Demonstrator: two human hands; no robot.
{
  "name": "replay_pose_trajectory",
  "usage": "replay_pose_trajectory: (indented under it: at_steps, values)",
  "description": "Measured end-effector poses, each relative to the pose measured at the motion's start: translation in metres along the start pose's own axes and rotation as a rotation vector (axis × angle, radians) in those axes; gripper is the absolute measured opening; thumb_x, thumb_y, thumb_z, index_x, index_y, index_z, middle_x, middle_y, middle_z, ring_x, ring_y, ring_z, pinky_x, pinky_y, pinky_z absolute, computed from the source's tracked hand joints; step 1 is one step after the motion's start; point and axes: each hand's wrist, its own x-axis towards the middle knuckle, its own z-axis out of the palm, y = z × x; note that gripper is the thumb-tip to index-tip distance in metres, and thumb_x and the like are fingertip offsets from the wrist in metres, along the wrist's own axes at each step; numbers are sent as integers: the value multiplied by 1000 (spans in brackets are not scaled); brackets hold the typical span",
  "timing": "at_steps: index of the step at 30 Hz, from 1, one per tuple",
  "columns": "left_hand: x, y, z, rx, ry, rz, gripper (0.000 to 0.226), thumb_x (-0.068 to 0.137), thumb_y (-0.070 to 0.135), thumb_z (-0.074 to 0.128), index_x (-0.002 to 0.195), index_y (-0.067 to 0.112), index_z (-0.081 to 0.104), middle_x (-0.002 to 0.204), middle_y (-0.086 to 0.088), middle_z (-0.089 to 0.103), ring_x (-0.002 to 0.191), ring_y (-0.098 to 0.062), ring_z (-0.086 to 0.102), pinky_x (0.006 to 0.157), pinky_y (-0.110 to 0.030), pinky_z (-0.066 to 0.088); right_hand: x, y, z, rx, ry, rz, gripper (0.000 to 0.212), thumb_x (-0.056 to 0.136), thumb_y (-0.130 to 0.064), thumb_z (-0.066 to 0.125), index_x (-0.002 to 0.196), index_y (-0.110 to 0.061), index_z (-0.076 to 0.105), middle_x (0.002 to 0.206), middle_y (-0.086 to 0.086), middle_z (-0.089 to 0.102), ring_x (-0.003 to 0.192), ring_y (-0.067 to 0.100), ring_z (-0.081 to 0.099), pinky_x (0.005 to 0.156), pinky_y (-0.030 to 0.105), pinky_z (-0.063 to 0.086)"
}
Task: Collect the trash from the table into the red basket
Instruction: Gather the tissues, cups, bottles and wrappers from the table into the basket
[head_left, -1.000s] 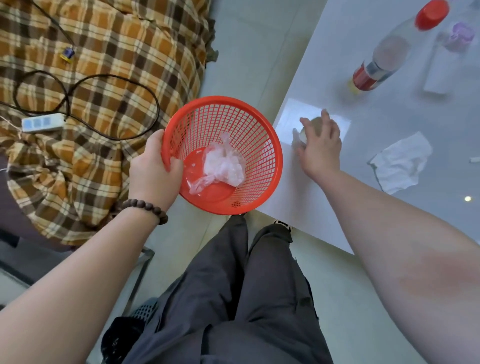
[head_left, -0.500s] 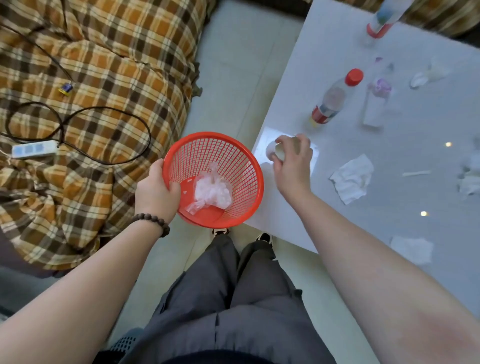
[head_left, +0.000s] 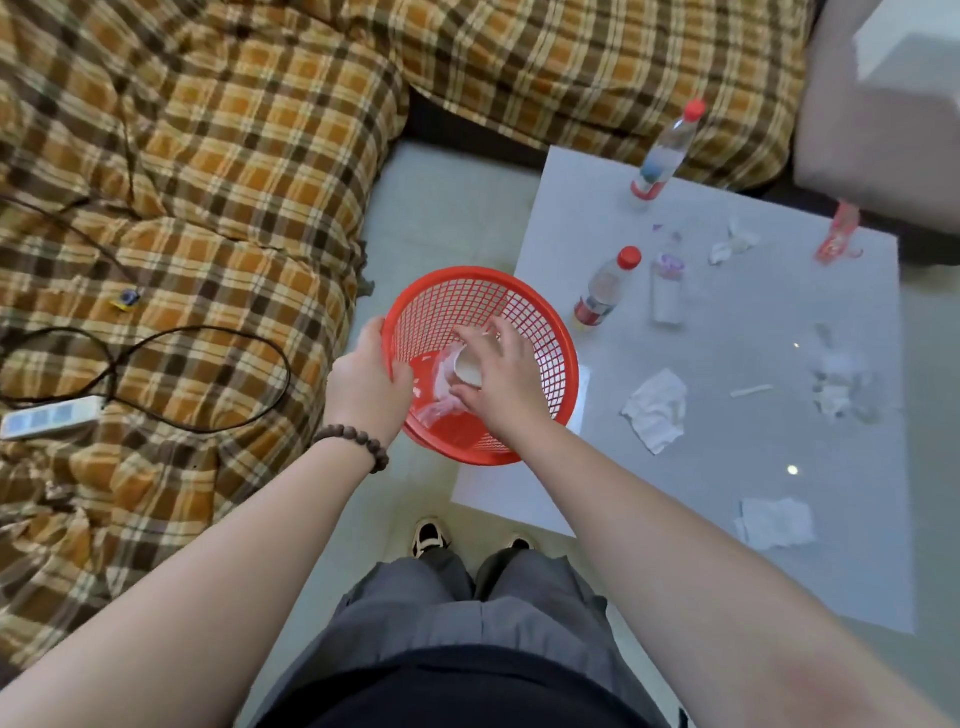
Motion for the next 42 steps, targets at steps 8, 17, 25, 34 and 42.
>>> replay_pose_trajectory:
  at_steps: [8,17,25,34,42]
  values:
    - [27,-12,-4,26,-36,-17,51,84,18,50,135,16,46,93,-11,67,79,-26,60,71,-33,47,5,16,-36,79,249,128,67,80,-35,67,139,-29,37,145,14,31,133,32,29,111,44,26]
    - [43,7,27,41,24,-69,43,85,16,51,129,15,52,90,-7,64,80,-27,59,68,-29,40,39,124,-83,-39,217,376,68,83,-32,65,141,-28,30,150,13,23,136,34,23,108,44,29]
    - [40,32,69,94,100,-179,48,84,19,51,132,16,49,87,2,61,73,-15,52,66,-28,41,120,188,-91,-73,69,306,82,82,-24,68,145,-36,17,158,7,-1,143,31,10,113,42,21]
    - [20,46,90,112,126,-283,49,85,19,51,133,17,47,78,7,60,61,1,53,51,-11,32,139,201,-82,83,-2,250,32,88,-1,40,112,-20,50,121,2,37,110,26,41,77,25,35]
    - [3,48,91,113,163,-305,45,84,16,51,129,15,51,78,5,58,62,-11,52,59,-26,38,91,202,-110,251,263,173,25,95,-9,39,117,-12,51,122,10,42,100,22,50,77,20,33]
